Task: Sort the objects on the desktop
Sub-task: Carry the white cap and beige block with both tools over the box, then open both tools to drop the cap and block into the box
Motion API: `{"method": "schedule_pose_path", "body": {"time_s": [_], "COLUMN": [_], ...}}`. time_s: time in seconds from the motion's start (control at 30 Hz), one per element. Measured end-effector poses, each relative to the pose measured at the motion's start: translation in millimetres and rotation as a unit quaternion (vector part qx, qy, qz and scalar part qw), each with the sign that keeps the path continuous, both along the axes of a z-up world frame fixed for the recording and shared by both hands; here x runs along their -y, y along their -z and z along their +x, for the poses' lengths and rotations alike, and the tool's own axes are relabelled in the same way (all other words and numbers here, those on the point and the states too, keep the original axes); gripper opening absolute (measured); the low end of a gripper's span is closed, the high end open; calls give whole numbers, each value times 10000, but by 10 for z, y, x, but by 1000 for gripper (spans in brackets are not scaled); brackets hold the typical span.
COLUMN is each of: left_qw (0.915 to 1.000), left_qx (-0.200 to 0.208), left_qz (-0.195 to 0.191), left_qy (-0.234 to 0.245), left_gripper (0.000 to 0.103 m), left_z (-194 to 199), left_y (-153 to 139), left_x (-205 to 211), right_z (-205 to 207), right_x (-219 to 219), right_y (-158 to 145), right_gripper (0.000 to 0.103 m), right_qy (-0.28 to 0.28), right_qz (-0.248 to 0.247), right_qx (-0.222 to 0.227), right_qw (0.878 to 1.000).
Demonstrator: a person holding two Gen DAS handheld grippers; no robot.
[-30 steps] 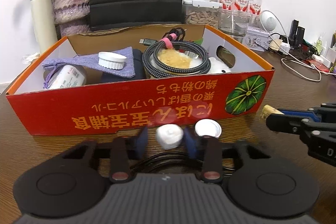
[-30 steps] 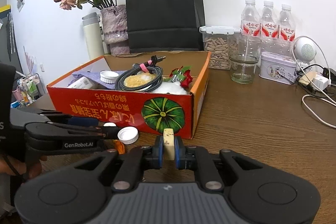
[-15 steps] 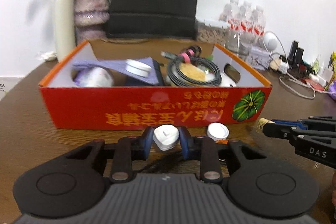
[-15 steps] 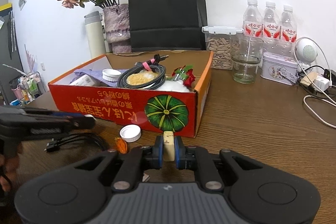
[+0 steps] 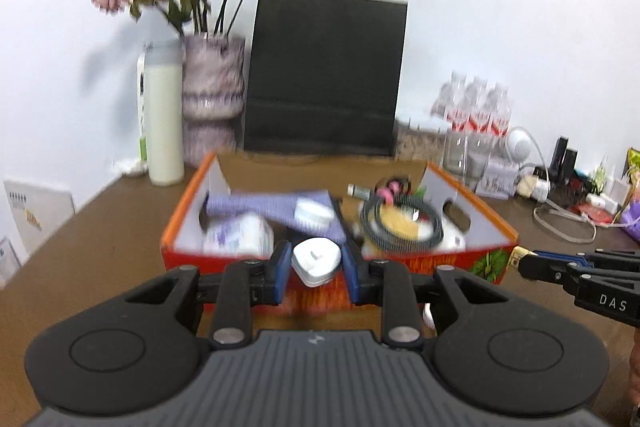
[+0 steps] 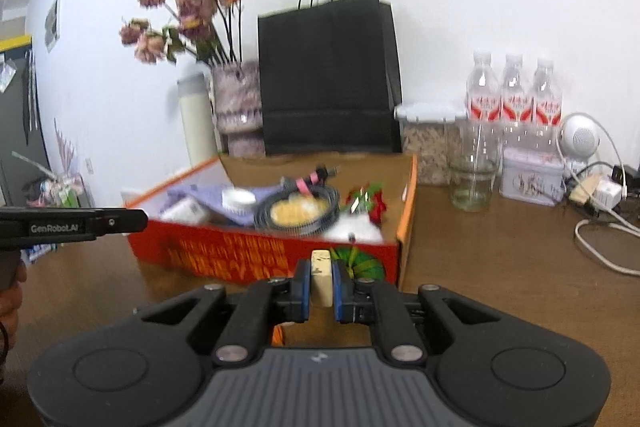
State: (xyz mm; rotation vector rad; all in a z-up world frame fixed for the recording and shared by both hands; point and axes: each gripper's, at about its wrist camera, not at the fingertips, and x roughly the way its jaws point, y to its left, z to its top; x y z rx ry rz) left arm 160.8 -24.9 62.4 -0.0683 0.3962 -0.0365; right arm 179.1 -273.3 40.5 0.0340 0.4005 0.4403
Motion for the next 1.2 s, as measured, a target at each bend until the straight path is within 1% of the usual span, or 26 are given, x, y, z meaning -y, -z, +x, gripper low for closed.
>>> {"method": "schedule_pose_path", "body": {"time_s": [0.1,0.27,0.43,0.73,1.0,1.2], "left_qw": [9998,9995,9992,9992,9987,9981], "left_qx": [190,295,336,119,-37,20], "left_qz": [55,97,173,333,408,497], "left_qy": [13,75,153,205,298,356], "left_gripper": [28,28,28,28,28,28], "left_z": [89,277,492,828,876,846], "left_y": [-106,-132,-38,186,306,315], "left_x": [-11,14,85,68,66,102], "right_z": [63,262,529,947,944,910], "right_x": [-44,-150,-243,-343,-331,-335], "right_y": [-72,-122,-91,85,194,195], "right_gripper": [10,10,10,10,10,10], "right_qy": [72,188,338,431,454,435], "right_qz": [102,192,273,125,8,-49], "right_qx": [122,203,172,-11,-136,-104], "right_qw": [9998,9994,9989,9990,9989,9990]}}
